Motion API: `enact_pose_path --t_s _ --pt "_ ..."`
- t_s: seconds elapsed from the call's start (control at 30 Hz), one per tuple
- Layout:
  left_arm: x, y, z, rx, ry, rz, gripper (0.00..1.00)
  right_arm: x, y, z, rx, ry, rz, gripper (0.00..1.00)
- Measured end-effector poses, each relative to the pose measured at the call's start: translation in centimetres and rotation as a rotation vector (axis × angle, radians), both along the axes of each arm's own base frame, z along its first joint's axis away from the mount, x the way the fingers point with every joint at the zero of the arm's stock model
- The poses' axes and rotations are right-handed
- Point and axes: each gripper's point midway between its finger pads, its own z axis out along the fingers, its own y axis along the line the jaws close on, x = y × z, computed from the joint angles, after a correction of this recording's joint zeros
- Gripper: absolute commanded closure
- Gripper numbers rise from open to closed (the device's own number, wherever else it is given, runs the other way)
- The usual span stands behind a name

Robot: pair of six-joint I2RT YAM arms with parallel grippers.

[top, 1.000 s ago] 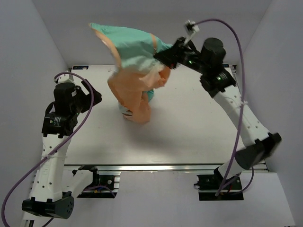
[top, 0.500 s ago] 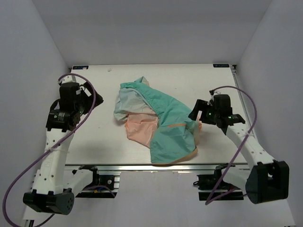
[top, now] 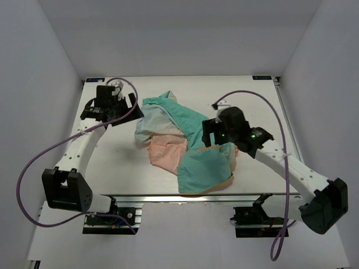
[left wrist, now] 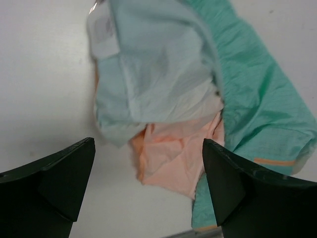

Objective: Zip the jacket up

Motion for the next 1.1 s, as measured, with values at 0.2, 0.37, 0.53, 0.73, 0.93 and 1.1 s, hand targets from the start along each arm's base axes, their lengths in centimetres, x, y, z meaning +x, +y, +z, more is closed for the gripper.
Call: enact_pose_path --t_s 0.2,0.37,0.53,0.73,0.93,1.1 --pt "6.1 -2.9 2.6 0.06 -0.157 -0.151 0.02 -1.0 5.2 -4.0 -0.143 0.065 0.152 0.11" --pt "11.1 -4.3 -2.0 0.097 -0.059 -0.167 0.02 1.6 9.0 -7.2 -0.186 0.096 0.138 0.11" --pt "11.9 -6.3 -8.0 0.141 0.088 -0.184 0.02 3.9 11.2 -10.0 -0.271 0.095 0.074 0.11" --pt "14.2 -8.8 -10.8 0.137 0.142 -0.192 0.14 4.0 9.2 -14.4 -0.428 0.137 -0.019 0.17" --pt "14.5 -9.2 -12.0 0.145 0.171 -0.18 1.0 4.6 6.0 -14.4 -0.528 0.108 -0.155 0.84" --pt "14.5 -8.8 -12.0 0.166 0.172 -0.155 1.0 5.5 3.7 -10.2 -0.463 0.039 -0.245 0.88"
